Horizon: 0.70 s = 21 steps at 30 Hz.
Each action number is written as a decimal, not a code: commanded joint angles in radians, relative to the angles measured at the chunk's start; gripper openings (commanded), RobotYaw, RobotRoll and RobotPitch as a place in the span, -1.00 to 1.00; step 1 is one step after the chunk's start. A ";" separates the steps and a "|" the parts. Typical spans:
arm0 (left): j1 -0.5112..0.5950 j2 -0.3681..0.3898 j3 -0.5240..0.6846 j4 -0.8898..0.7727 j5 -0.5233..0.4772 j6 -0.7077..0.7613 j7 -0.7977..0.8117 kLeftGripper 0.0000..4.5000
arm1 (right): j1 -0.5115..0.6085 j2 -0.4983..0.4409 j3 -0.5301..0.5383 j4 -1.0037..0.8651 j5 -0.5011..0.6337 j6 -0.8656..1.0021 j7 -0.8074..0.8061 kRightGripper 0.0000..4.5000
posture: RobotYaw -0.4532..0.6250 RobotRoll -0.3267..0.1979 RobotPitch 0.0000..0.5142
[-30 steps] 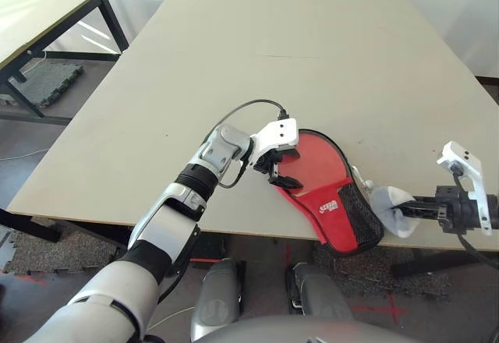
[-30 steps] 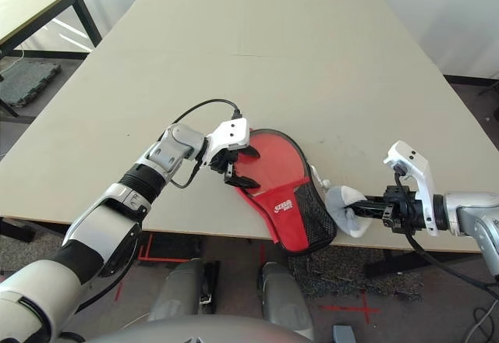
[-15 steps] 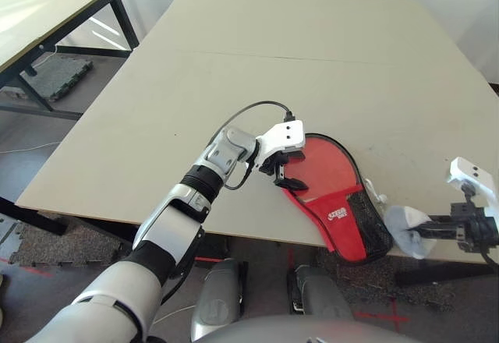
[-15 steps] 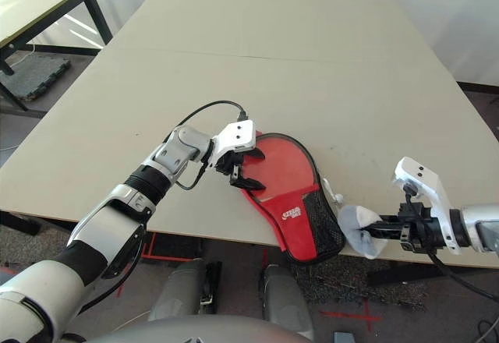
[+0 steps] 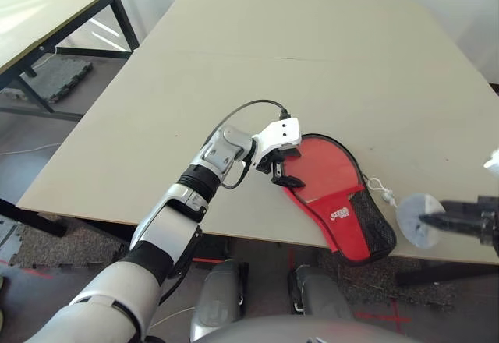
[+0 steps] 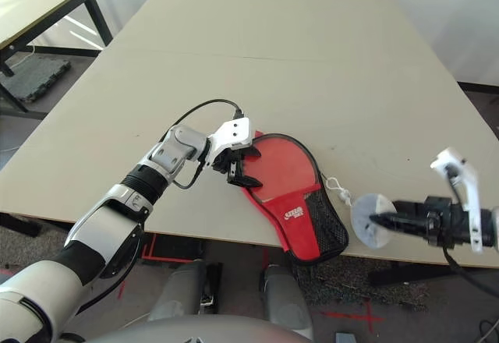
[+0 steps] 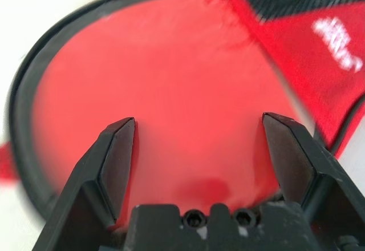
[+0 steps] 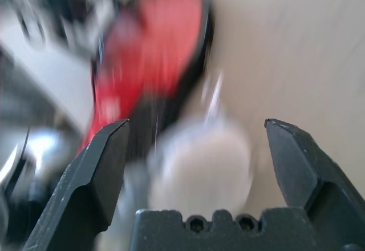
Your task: Store the ping-pong paddle in its case and zip it.
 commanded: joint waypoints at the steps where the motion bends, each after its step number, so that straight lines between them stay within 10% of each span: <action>1: 0.021 0.001 0.031 -0.059 -0.053 0.096 -0.016 1.00 | -0.083 0.059 -0.055 0.024 0.053 0.041 -0.077 0.99 | -0.31 0.25 -0.69; 10: 0.039 0.074 0.128 -0.211 -0.125 0.212 0.048 1.00 | -0.319 0.235 -0.034 0.158 -0.102 -0.230 -0.356 0.99 | -0.25 0.25 -0.71; 21: 0.084 0.115 0.514 -0.176 -0.218 0.095 0.550 1.00 | -0.510 0.426 -0.039 0.456 -0.354 -0.714 -0.754 0.99 | -0.16 0.25 -0.74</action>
